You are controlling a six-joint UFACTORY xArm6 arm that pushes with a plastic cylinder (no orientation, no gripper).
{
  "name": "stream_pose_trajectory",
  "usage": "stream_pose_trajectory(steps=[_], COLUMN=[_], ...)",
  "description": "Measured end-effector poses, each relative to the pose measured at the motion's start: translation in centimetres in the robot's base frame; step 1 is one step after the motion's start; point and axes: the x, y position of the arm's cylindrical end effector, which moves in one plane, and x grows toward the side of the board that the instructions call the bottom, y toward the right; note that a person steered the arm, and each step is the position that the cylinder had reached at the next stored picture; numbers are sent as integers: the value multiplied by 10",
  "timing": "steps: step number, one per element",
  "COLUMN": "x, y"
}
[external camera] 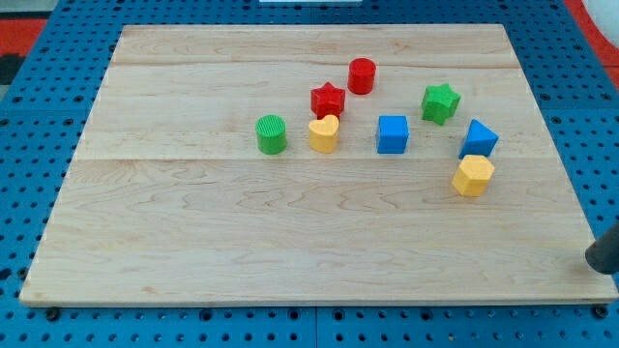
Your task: Place the green star parallel to the red circle
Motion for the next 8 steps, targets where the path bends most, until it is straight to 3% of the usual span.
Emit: stream_pose_trajectory(steps=[3, 4, 5, 6, 7, 8], x=[2, -24, -52, -105, -128, -164], y=[-32, -57, -21, -33, -110, -110])
